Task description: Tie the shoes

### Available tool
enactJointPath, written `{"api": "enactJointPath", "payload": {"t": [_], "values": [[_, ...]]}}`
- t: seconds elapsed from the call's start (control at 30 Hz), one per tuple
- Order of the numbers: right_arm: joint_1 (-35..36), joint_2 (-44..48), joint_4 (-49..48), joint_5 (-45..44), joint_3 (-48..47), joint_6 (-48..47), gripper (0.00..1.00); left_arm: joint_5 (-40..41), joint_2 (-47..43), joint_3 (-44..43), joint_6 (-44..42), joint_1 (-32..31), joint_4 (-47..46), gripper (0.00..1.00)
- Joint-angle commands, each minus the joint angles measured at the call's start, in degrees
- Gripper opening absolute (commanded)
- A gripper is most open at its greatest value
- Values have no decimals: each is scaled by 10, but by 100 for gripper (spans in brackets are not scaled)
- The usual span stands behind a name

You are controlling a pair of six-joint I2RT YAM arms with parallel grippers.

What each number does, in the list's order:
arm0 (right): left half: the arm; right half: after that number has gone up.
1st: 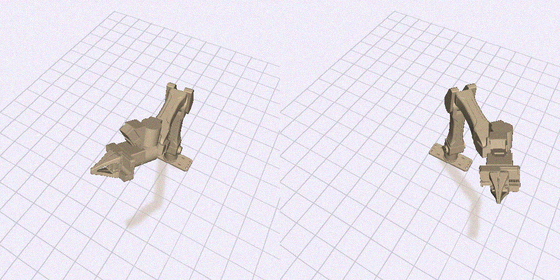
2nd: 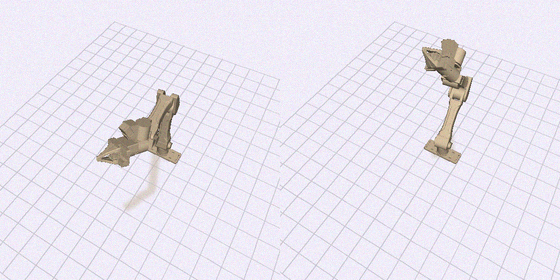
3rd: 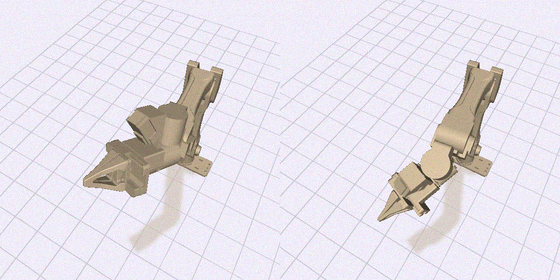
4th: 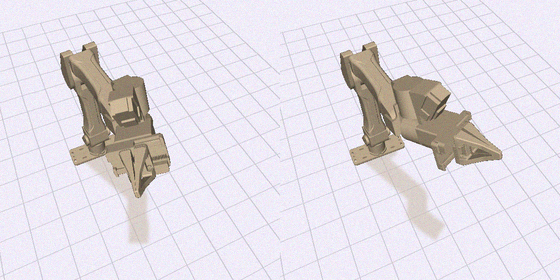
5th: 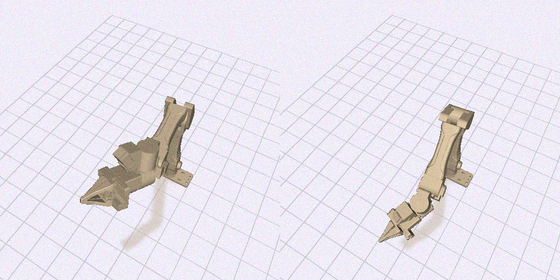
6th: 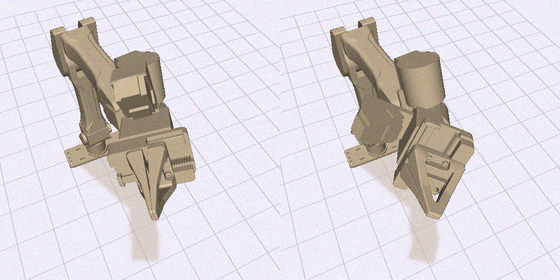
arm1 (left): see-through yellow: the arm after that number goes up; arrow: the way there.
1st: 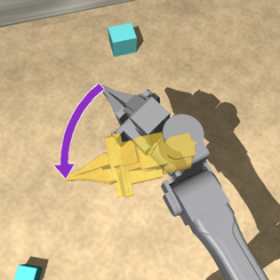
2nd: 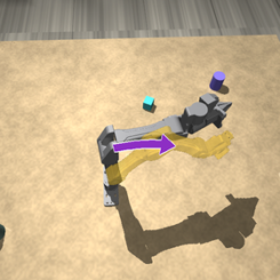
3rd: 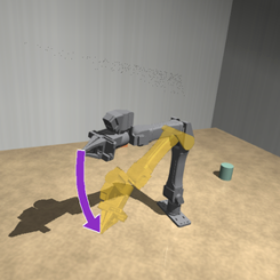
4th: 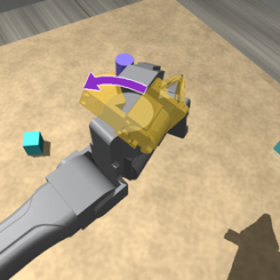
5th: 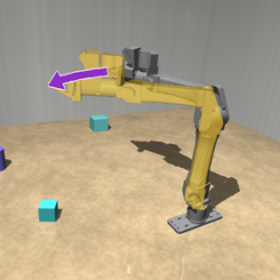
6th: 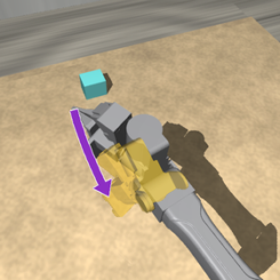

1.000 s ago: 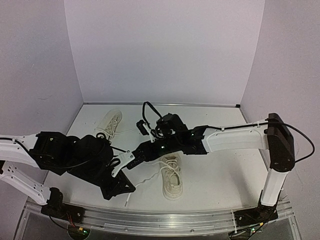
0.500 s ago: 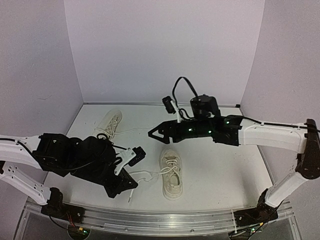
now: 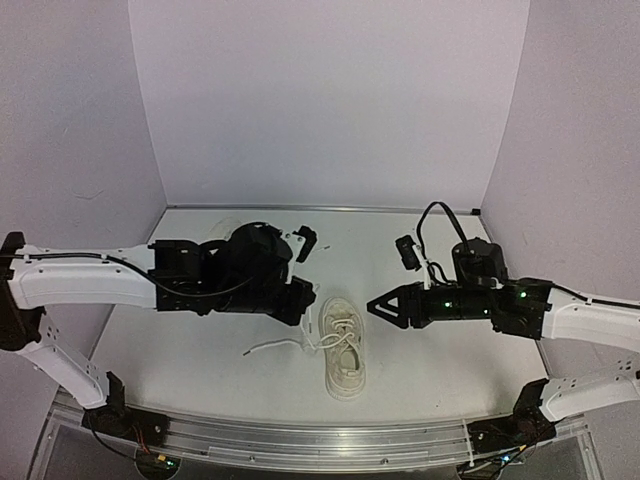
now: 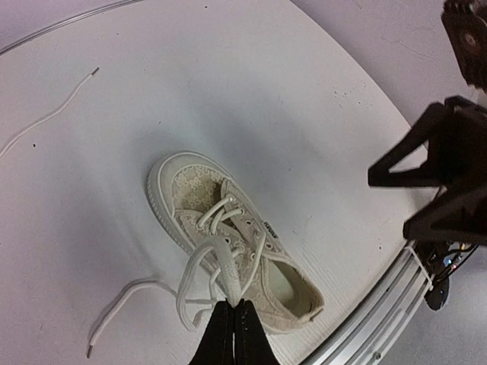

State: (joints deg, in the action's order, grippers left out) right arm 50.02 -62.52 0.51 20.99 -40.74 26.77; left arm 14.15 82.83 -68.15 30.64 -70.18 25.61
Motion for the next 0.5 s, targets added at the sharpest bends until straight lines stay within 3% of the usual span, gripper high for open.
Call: {"api": "enactJointPath", "payload": {"t": [0.0,0.47], "values": [[3,12,-13,6,30,20,44,5,64,-56,22,29,-51,0],[3,43,-10,-15,68,29,43,-20,204,-120,-4,33,-60,0]]}}
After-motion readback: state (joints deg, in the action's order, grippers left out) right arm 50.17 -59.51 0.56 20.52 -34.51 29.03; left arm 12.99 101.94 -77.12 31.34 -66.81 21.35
